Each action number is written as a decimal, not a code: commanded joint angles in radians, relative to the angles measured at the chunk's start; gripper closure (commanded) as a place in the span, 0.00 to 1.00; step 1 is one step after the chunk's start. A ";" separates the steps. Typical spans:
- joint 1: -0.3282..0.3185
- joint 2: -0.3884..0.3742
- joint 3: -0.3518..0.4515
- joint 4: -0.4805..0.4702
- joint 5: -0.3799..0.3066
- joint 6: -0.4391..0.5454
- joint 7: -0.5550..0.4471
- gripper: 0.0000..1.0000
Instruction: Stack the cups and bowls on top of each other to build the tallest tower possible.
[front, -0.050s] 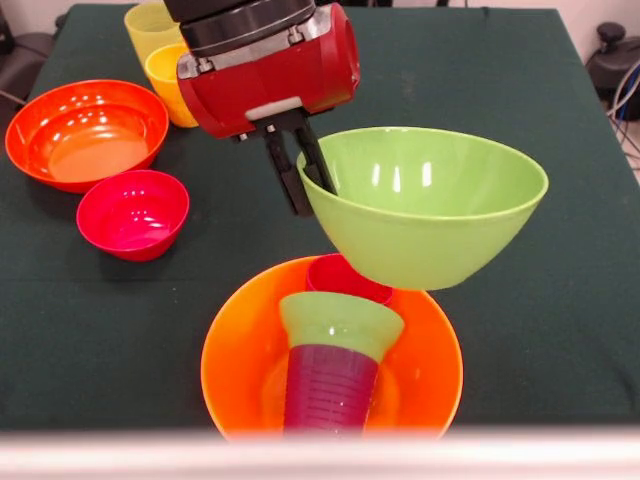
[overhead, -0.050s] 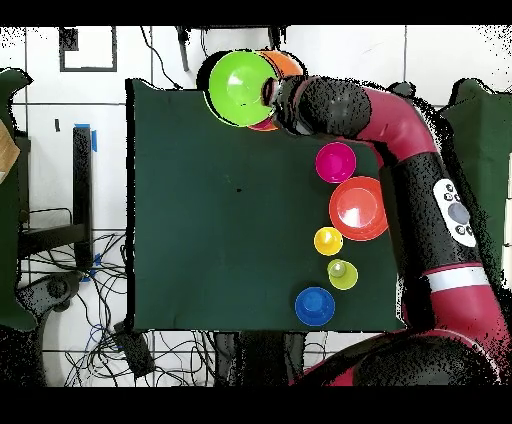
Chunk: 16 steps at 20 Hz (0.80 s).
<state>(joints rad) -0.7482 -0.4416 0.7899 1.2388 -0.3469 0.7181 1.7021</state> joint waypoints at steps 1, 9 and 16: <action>0.008 0.103 -0.010 -0.052 -0.114 0.123 -0.364 1.00; 0.019 0.202 0.012 -0.192 -0.166 0.131 -0.432 1.00; 0.010 0.224 0.007 -0.209 -0.187 0.148 -0.490 1.00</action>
<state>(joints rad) -0.7498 -0.2832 0.8028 1.0966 -0.4377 0.7428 1.6104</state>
